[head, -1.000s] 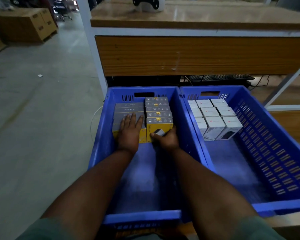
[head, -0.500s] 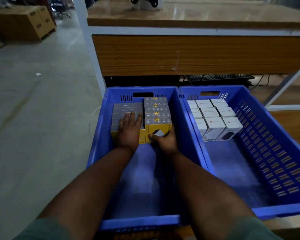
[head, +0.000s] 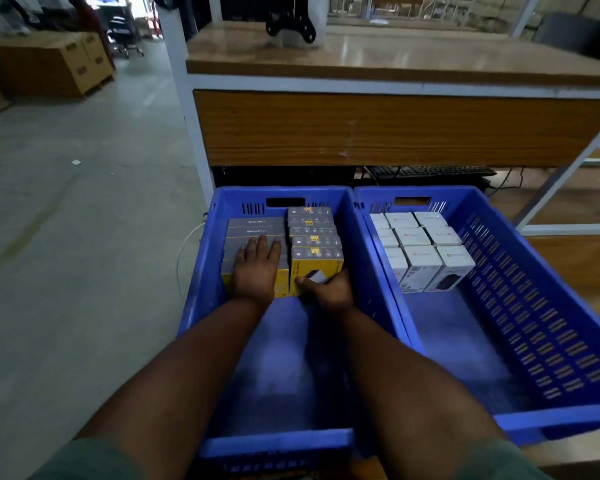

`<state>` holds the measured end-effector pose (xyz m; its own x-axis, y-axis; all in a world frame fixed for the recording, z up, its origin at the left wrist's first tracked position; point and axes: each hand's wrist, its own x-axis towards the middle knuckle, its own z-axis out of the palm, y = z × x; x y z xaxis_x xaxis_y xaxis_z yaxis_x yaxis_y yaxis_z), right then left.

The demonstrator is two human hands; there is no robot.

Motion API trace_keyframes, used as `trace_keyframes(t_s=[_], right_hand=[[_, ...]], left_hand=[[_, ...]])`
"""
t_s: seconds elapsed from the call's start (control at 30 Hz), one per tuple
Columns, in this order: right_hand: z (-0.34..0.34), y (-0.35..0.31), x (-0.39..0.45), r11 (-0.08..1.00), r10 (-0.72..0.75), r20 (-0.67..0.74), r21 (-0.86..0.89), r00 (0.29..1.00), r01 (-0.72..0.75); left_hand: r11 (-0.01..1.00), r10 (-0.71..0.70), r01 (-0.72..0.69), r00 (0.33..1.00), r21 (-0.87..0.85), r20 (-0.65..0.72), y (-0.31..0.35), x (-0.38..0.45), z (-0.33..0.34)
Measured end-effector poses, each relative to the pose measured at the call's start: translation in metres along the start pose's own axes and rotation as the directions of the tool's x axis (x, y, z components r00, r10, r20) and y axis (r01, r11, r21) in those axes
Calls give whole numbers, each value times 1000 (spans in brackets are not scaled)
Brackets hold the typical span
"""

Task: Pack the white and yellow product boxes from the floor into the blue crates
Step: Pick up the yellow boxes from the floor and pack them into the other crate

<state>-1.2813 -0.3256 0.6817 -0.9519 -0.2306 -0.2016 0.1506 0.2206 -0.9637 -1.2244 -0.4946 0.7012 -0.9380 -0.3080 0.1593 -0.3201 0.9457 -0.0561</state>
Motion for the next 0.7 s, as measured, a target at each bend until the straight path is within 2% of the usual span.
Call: trace_keyframes(t_s=[0.1,0.4,0.5,0.53,0.6,0.67,0.7], right_hand=[[-2,-11,-5,999,26,-43,-40,999,-28],[-16,-44,-36,972,126,-93,-190,988,-141],[-19,-53,-45,940,220,-97,-245,971,-237],[-18,-55,-47,925,255,-60,-274,965,-261],[-13,-67,-51,883,352,123,-371,928,-287],[-10,-90,-65,860,329,267,-481,906,-170],[-9,-101,-72,827,292,283,-555,914,-92]], left_hand=[[999,-34,33,997,10,73,1,-2,-7],[996,-80,77,994,36,74,8,-21,-35],[995,-87,85,994,46,59,9,-32,-44],[996,-81,79,996,44,41,9,-36,-47],[998,-56,57,998,16,-14,8,-47,-53],[997,-55,51,997,-53,-59,6,-58,-64],[992,-68,62,996,-105,-58,6,-63,-72]])
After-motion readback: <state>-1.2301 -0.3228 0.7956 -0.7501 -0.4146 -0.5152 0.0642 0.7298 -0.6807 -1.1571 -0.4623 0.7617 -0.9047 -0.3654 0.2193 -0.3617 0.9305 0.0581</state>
